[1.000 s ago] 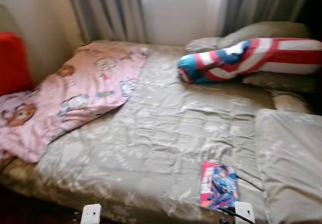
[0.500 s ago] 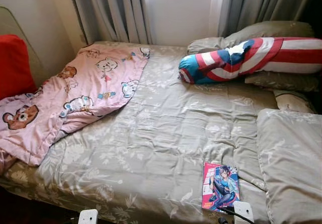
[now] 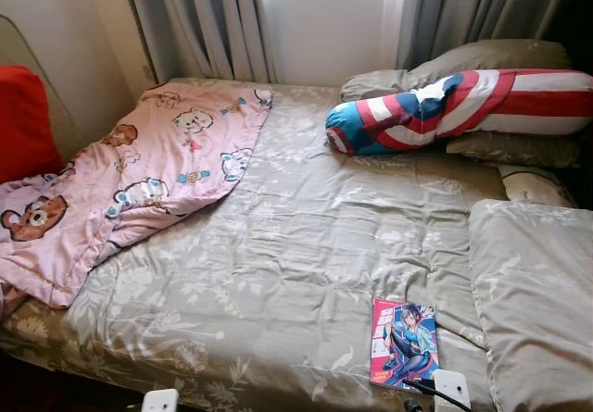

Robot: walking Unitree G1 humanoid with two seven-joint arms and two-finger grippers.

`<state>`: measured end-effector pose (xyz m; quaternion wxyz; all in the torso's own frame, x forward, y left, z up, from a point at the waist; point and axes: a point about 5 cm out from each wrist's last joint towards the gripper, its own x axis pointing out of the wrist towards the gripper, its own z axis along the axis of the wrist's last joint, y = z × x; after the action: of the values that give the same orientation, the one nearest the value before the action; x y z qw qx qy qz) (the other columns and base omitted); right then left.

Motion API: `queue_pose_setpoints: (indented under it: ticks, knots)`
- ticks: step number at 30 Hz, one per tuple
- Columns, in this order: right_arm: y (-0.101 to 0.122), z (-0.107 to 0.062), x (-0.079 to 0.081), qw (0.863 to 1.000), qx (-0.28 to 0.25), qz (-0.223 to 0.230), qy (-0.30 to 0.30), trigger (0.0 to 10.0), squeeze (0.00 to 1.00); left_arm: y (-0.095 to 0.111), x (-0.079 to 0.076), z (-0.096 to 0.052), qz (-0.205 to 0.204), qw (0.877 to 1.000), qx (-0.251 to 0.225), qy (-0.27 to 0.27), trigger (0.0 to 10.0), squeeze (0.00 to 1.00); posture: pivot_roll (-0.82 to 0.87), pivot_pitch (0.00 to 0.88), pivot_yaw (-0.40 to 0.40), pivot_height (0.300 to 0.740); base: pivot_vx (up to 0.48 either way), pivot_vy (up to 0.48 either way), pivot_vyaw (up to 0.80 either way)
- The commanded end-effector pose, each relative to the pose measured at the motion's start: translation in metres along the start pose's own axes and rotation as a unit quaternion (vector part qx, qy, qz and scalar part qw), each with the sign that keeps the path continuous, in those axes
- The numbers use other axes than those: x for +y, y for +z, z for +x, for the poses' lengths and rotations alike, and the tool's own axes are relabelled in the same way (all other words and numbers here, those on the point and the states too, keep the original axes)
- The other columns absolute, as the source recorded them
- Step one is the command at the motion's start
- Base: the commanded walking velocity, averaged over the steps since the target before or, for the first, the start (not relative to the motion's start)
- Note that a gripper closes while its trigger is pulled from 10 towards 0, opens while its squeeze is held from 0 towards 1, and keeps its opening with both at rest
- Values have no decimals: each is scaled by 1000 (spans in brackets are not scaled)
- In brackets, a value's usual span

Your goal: Clean up the room

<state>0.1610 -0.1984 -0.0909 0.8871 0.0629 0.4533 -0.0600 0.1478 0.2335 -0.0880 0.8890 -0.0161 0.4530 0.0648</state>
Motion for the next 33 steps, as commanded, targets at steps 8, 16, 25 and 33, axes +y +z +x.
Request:
queue_pose_setpoints:
  ticks: [8, 16, 25, 33]
  knots:
    - [-10, -4, -10, 1000, 15, 1, -2, 10000, 0, -4, -17, 2, 4, 1000, 11, -10, 10000, 0, -12, 0, -11, 740, 0, 196, 0]
    - [-12, 0, 16, 1000, 22, 0, 12, 10000, 0, -6, -15, 1, 3, 1000, 15, -8, 10000, 0, -8, 0, -8, 740, 0, 350, 0]
    - [-8, 3, 48, 999, 19, -3, 29, 10000, 0, -6, 4, -2, 2, 1000, 12, 2, 10000, 0, -8, 0, -4, 740, 0, 378, 0]
    - [-8, 2, 43, 1000, 14, -3, 26, 10000, 0, -5, -6, 0, 2, 1000, 12, -2, 10000, 0, -5, 0, -3, 740, 0, 335, 0]
